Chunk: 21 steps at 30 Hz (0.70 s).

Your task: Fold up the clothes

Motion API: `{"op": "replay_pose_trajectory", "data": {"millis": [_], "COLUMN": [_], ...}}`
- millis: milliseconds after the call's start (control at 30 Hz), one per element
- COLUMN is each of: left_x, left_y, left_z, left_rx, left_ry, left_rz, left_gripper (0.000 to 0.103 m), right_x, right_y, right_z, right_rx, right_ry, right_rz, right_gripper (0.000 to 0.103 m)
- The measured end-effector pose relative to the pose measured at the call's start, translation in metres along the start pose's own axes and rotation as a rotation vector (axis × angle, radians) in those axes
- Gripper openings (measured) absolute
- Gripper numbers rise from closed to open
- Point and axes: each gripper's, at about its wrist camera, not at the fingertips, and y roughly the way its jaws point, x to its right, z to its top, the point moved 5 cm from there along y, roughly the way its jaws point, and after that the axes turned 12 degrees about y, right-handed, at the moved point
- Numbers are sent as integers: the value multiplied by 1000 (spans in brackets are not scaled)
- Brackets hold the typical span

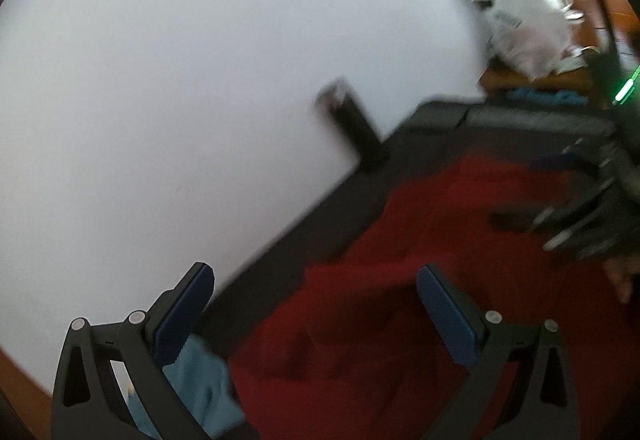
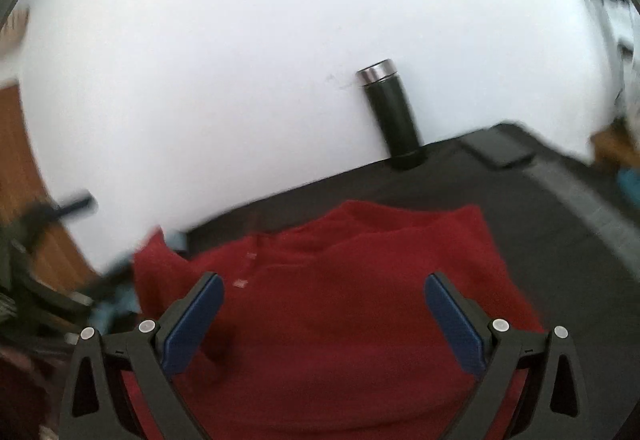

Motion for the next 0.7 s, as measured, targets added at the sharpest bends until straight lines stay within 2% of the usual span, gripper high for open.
{"op": "replay_pose_trajectory", "data": {"millis": [67, 100, 233, 367, 467, 600, 700], "left_x": [-1, -1, -14, -42, -62, -87, -96], "left_y": [-12, -16, -22, -11, -3, 6, 10], "left_z": [16, 23, 37, 6, -19, -93, -152], "left_rx": [71, 90, 109, 14, -61, -189, -261], "left_ry": [64, 85, 11, -188, -336, -538, -704], "left_rz": [76, 116, 168, 106, 62, 65, 62], "left_gripper": [102, 102, 102, 102, 102, 102, 102], "right_x": [6, 12, 42, 49, 30, -7, -28], "right_y": [2, 3, 4, -1, -14, -27, -30], "right_z": [0, 1, 8, 12, 14, 13, 4], "right_rx": [11, 9, -15, 2, 52, 97, 89], "right_ry": [-7, 24, 209, 252, 187, 47, -50], "right_rz": [-87, -97, -70, -47, 39, 138, 181], "right_gripper": [102, 102, 102, 102, 102, 102, 102]}}
